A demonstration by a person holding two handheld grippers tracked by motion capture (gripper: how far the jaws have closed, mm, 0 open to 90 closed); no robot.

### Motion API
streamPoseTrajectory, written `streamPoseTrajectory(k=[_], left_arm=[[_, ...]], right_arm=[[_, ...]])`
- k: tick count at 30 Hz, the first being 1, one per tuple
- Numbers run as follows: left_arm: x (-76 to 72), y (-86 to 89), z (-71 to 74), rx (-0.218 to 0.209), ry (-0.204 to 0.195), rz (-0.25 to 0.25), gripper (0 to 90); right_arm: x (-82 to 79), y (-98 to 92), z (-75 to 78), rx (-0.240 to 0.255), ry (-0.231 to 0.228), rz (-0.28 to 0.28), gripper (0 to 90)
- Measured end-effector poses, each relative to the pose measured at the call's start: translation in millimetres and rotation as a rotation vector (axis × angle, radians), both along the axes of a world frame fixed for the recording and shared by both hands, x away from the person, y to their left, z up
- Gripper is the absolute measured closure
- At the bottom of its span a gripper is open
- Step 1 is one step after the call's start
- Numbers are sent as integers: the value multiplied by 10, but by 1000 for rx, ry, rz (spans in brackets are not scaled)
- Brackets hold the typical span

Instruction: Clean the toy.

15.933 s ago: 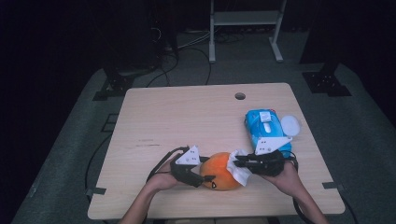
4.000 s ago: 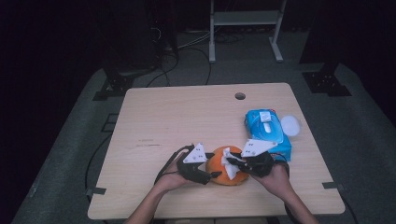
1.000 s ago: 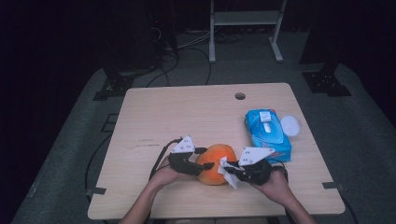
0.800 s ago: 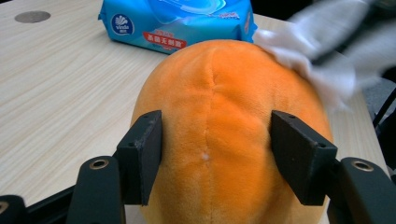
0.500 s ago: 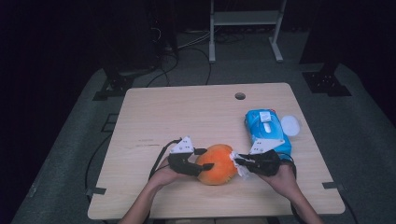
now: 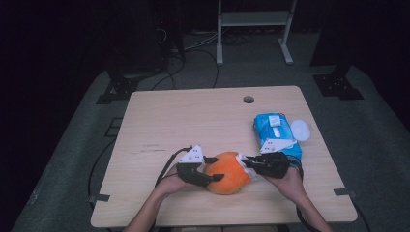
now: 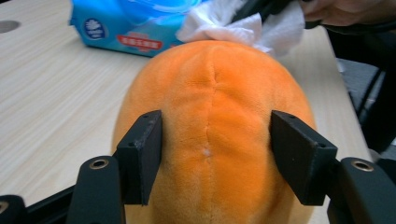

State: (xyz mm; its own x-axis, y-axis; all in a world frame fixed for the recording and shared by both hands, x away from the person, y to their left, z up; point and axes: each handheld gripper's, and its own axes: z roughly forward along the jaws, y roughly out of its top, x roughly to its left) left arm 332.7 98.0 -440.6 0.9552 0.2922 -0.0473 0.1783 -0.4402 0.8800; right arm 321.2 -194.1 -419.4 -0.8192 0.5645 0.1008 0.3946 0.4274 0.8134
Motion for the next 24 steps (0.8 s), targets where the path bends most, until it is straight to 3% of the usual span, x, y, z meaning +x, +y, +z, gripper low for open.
streamPoseTrajectory(k=[5,10,13,16,20,22,24], left_arm=[[8,3,-3,-4,10,2,353],[-55,-68,-1,6,-20,-54,357],[-87,-104,14,25,-42,-70,357],[-73,-84,9,18,-37,-64,357],[-35,-34,16,13,-19,-33,356],[-26,-28,3,1,-6,-27,357],[-23,-39,2,5,-9,-25,356]], right_arm=[[43,-103,-117,-3,76,-24,806],[-4,-28,4,47,20,-2,806],[-19,38,55,48,-8,7,806],[9,-3,4,48,16,-4,806],[50,-83,-95,-7,53,-45,806],[57,-116,-135,-12,87,-47,805],[47,-119,-122,-4,85,-43,805]])
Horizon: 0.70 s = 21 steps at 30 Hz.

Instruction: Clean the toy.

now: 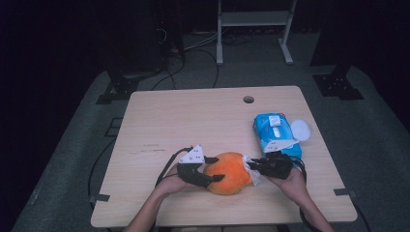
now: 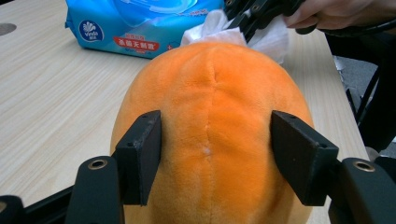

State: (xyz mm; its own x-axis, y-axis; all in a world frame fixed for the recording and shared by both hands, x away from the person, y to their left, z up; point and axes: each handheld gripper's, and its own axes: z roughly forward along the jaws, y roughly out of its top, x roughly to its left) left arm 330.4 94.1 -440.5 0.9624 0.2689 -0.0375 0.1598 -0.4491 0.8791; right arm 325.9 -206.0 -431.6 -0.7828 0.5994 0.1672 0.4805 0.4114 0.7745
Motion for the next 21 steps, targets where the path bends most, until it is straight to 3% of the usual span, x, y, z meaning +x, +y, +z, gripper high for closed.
streamPoseTrajectory(k=[6,13,21], left_arm=[[9,5,2,1,-7,18,351],[32,20,14,0,4,40,334],[-58,-81,24,21,-36,-29,343]], right_arm=[[-96,117,178,45,-64,50,806],[-113,34,73,-2,-15,42,805],[-145,146,218,41,-83,67,805]])
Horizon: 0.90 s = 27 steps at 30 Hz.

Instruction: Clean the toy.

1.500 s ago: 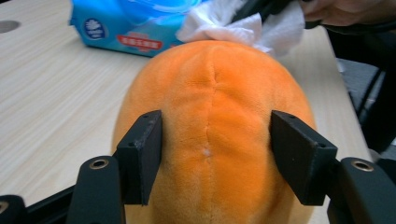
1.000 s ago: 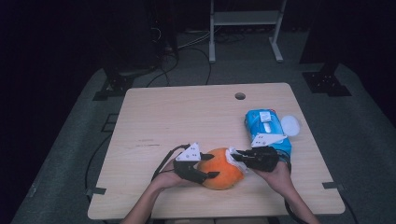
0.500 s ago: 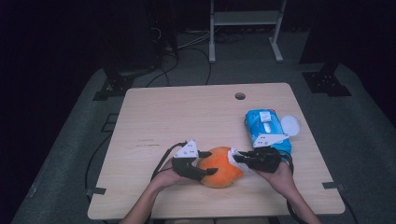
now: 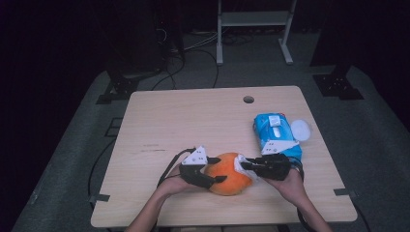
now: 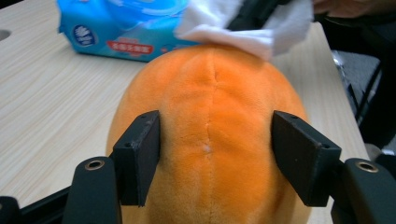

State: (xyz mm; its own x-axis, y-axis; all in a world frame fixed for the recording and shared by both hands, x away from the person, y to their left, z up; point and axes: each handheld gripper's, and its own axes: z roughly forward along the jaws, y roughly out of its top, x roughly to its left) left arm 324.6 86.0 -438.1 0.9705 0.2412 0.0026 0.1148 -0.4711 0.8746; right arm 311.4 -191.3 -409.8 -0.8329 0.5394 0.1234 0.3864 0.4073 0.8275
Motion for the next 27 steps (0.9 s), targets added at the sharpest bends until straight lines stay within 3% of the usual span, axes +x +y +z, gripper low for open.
streamPoseTrajectory(k=[3,5,8,15,23,27], left_arm=[[-4,3,3,-4,4,-4,343],[-3,0,5,-3,4,-6,343],[-14,-22,9,0,-1,-11,343],[-84,-109,23,23,-32,-39,341],[-61,-97,10,10,-20,-32,341],[-86,-145,8,17,-29,-32,340]], right_arm=[[32,-38,-45,-7,10,-11,805],[66,-88,-98,-39,22,-37,805],[84,-130,-122,-32,46,-46,805],[-10,49,42,23,-27,31,803],[51,-64,-70,-19,4,-19,804],[-15,25,7,-8,-27,7,804]])
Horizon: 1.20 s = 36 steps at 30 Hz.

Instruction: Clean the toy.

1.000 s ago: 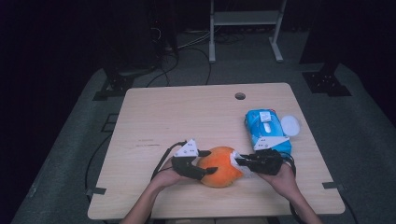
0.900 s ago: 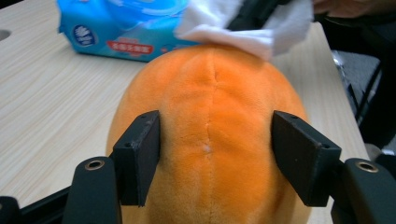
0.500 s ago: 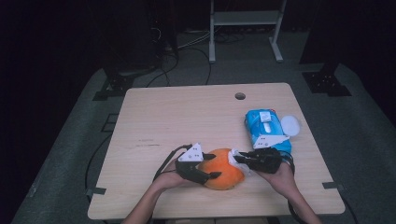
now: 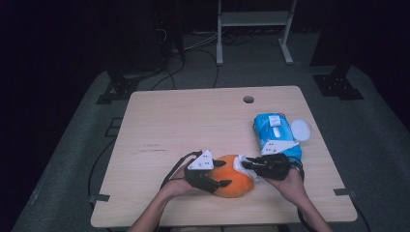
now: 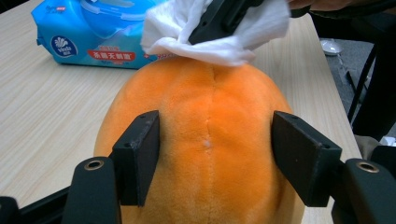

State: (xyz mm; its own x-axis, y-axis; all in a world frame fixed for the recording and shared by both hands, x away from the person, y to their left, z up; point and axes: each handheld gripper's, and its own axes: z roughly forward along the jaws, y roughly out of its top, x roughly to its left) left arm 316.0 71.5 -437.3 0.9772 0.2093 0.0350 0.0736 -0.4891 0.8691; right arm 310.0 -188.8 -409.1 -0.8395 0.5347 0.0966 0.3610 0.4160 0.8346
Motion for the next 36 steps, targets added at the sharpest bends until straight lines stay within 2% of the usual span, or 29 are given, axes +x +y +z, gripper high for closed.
streamPoseTrajectory(k=[2,5,9,14,18,20,23,26,29,31,33,36], left_arm=[[-8,-16,-11,2,-5,-1,340],[-10,-8,-11,1,-4,1,341],[8,16,-16,-4,7,6,341],[15,16,-21,-7,9,8,341],[20,25,-18,2,10,6,344],[31,52,-19,4,14,9,348],[68,103,-25,-5,31,22,349],[131,202,-57,-43,79,41,349],[172,277,-61,-56,98,63,348],[185,297,-58,-57,102,73,347],[184,289,-60,-54,102,72,347],[148,217,-45,-42,85,67,340]], right_arm=[[-32,84,35,25,-15,50,804],[-64,201,40,-31,-45,72,803],[-24,125,4,-53,-43,41,804],[23,-48,-59,-124,-48,-42,804],[-7,-40,-62,-141,-59,-42,804],[-18,-21,-54,-139,-64,-38,804],[2,-45,-76,-134,-48,-34,804],[29,-102,-146,-126,5,-38,803],[50,-134,-212,-114,59,-32,803],[63,-139,-225,-115,71,-28,803],[61,-138,-213,-117,71,-27,803],[29,-90,-138,-87,43,-15,803]])
